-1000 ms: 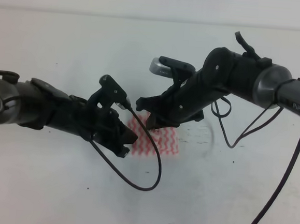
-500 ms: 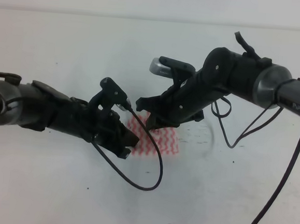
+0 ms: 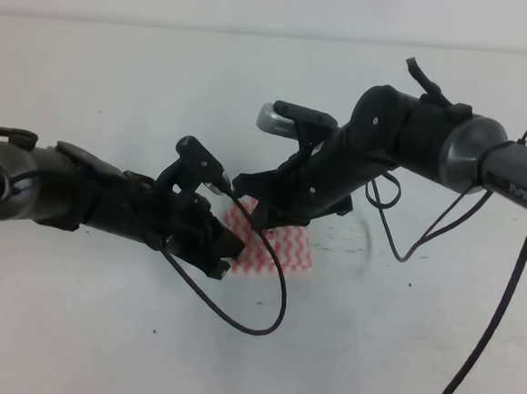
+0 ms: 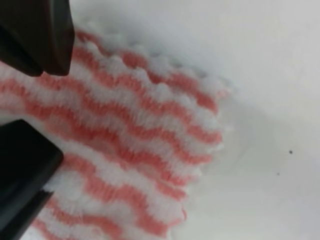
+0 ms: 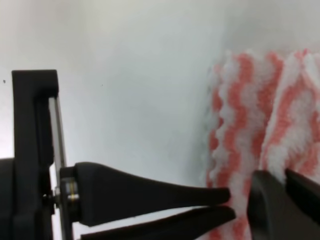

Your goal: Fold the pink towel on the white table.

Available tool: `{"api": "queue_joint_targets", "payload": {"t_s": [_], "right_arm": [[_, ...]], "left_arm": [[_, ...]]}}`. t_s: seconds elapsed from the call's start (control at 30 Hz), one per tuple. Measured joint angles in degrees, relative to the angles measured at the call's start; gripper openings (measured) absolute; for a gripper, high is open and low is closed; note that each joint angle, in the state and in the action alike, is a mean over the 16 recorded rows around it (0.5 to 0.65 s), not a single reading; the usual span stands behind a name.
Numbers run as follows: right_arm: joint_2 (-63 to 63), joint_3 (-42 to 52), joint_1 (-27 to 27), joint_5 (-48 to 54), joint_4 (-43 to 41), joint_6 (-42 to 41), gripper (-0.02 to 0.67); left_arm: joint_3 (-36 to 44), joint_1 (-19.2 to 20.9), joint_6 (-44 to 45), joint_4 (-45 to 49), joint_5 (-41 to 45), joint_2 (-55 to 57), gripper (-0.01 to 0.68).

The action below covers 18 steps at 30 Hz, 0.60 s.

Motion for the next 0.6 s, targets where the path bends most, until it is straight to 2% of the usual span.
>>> {"api": "queue_joint_targets", "payload": {"t_s": [0.6], "right_arm": [[-0.1, -0.02, 0.16, -1.06, 0.14, 0.0, -0.017]], "left_arm": [[0.0, 0.0, 0.0, -0.23, 0.23, 0.0, -0.005]]}}
